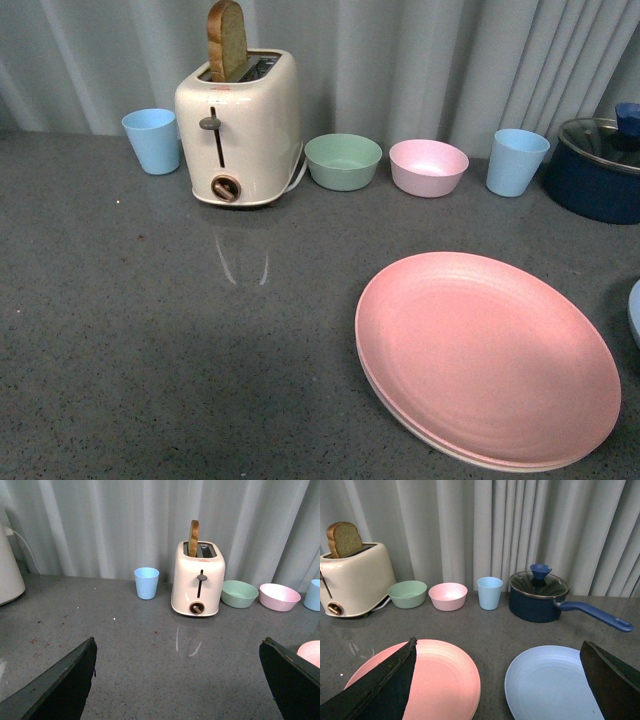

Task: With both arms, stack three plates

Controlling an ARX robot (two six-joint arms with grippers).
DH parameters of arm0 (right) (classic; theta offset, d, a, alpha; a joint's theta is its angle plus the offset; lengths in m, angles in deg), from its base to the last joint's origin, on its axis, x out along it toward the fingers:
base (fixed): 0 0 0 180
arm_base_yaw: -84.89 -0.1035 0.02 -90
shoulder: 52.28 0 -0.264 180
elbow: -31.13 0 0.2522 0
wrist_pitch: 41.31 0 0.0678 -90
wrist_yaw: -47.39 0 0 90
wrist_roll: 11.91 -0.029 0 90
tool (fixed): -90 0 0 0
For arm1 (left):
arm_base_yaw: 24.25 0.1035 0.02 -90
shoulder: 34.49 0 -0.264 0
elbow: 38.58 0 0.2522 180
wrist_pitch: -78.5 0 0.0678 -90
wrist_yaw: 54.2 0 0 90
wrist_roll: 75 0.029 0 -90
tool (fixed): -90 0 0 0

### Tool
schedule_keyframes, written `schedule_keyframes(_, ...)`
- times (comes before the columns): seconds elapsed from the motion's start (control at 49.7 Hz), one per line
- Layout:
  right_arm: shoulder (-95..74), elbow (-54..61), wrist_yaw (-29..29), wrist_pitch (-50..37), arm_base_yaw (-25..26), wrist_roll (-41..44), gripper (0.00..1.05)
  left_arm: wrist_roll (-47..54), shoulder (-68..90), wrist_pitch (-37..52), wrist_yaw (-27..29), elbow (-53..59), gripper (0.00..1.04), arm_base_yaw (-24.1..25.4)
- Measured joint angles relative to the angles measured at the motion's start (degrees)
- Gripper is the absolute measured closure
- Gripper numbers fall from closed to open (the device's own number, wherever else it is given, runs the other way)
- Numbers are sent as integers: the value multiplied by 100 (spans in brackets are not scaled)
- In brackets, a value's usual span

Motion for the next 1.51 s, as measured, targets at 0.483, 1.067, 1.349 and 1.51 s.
schedule_keyframes(0.483,-7864,-2815,-883,-1539,3711,284,8,0,-4,0,0,0,7,0)
schedule_keyframes(1.067,-10902,-4588,-560,-1414,4507,868,8,0,-4,0,0,0,7,0)
schedule_keyframes(1.349,-11182,-4817,-697,-1565,3897,798,8,0,-4,0,0,0,7,0)
schedule_keyframes(1.51,-11471,-4850,-634,-1639,3674,667,8,0,-4,0,0,0,7,0)
